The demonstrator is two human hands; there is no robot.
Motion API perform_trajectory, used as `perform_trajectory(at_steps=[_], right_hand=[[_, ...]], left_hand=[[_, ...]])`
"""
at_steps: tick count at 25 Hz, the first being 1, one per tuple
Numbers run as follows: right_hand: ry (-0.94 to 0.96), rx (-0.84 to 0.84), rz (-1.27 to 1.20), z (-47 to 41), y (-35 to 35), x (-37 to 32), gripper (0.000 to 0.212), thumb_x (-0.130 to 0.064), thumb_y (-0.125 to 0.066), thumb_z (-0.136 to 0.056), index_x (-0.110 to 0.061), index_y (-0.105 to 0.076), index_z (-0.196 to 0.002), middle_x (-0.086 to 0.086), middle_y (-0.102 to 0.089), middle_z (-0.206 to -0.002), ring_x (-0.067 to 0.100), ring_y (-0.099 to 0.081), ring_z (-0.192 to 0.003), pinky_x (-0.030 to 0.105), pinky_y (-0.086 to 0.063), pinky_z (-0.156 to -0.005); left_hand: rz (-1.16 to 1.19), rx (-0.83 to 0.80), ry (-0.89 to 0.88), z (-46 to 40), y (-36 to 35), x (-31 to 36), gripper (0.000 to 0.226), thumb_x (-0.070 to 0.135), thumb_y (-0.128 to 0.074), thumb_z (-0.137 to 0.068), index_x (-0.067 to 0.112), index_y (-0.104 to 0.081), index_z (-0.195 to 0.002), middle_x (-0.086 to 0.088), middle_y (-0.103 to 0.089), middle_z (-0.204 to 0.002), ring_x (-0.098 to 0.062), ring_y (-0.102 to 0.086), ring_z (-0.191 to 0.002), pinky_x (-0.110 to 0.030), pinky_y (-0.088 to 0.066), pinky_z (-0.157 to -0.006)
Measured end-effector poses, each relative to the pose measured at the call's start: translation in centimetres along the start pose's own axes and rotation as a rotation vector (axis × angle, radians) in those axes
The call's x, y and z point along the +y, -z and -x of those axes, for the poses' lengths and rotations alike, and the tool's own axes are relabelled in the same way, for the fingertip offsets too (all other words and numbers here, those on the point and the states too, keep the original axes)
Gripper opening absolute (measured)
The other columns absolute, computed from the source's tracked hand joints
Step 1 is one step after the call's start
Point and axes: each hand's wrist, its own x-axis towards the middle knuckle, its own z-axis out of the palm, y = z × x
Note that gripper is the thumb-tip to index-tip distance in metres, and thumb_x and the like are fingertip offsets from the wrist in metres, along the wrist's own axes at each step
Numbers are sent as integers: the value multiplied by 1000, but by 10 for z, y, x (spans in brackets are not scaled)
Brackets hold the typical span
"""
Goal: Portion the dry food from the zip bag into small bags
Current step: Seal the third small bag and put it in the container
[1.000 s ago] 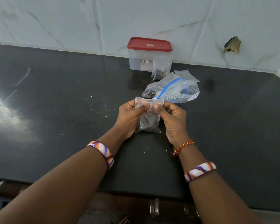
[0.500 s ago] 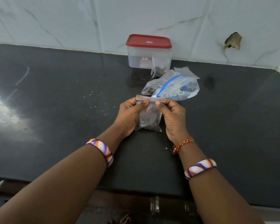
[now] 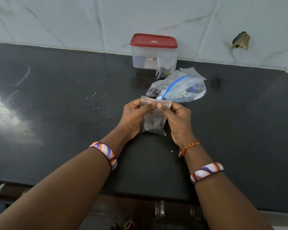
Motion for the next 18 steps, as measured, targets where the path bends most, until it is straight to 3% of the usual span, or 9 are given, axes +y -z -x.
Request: perform_trajectory(at_steps=[4, 9, 13, 18], right_hand=[[-7, -43, 67, 0, 0, 2, 11, 1, -65, -82, -7, -71, -86, 2, -70, -76, 8, -66, -75, 16, -53, -67], [-7, -74, 108, -1, 0, 3, 9, -1, -62, -85, -6, -68, -86, 4, -68, -77, 5, -65, -71, 16, -53, -65], [-24, 48, -32, -4, 1, 2, 10, 1, -63, -83, -7, -67, -76, -7, -68, -64, 5, -62, -69, 18, -52, -71], [-8, 33, -1, -4, 4, 5, 16, 2, -65, -81, -7, -63, -67, 10, -59, -69, 19, -54, -77, 27, -50, -79]], left_hand=[[-8, -55, 21, -1, 2, 0, 27, -3, -56, -85, 13, -71, -69, -2, -71, -68, -13, -67, -65, -30, -57, -70], [-42, -34, 31, -2, 3, -3, 14, 0, -57, -86, 5, -68, -78, -6, -71, -71, -16, -67, -65, -33, -58, -69], [59, 11, 75, -4, 2, -3, 17, 3, -51, -91, -2, -66, -86, -8, -72, -71, -17, -69, -66, -35, -59, -70], [37, 44, 49, -2, 3, -4, 18, 4, -53, -91, -2, -68, -84, -10, -72, -71, -19, -70, -67, -36, -60, -69]])
